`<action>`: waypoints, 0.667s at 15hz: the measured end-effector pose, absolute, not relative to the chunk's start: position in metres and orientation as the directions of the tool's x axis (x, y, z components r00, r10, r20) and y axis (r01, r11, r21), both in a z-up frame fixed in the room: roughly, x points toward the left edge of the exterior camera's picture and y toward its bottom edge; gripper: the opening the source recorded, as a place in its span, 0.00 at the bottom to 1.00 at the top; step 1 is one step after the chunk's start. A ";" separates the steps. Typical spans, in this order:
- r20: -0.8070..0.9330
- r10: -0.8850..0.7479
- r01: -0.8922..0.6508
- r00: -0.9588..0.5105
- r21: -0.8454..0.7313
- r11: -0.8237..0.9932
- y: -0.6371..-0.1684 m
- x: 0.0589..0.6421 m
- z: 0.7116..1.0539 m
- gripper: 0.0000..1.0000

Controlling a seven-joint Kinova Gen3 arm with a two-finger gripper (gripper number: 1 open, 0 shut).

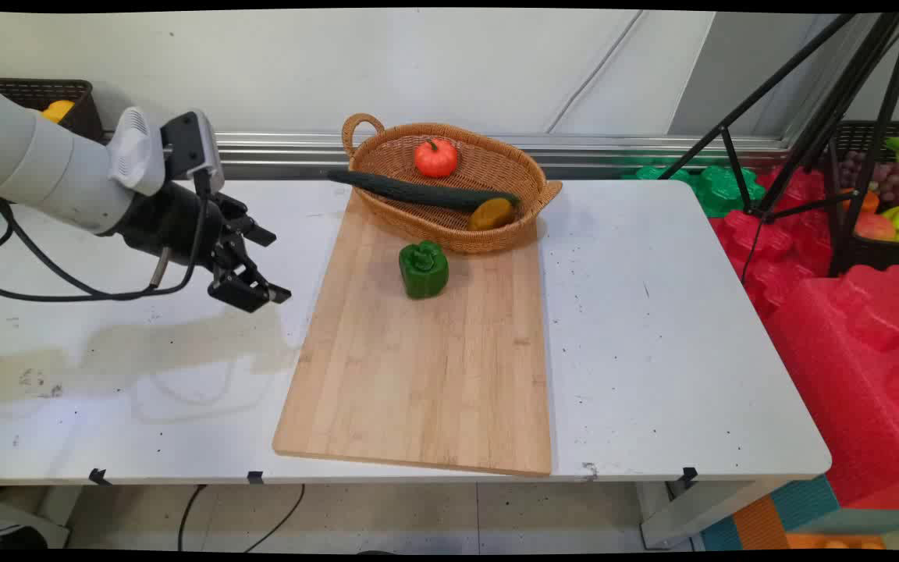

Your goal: Pick up the cucumber from the vegetable basket

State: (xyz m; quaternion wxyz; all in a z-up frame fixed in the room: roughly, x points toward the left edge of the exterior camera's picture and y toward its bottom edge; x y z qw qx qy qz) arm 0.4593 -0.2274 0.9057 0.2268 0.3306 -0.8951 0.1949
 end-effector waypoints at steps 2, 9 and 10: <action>0.551 -0.492 -0.681 -0.674 -0.204 0.703 -0.231 0.459 0.912 1.00; 0.623 -0.434 -0.690 -0.651 -0.249 0.679 -0.279 0.441 0.946 1.00; 0.628 -0.430 -0.694 -0.649 -0.257 0.673 -0.289 0.439 0.951 1.00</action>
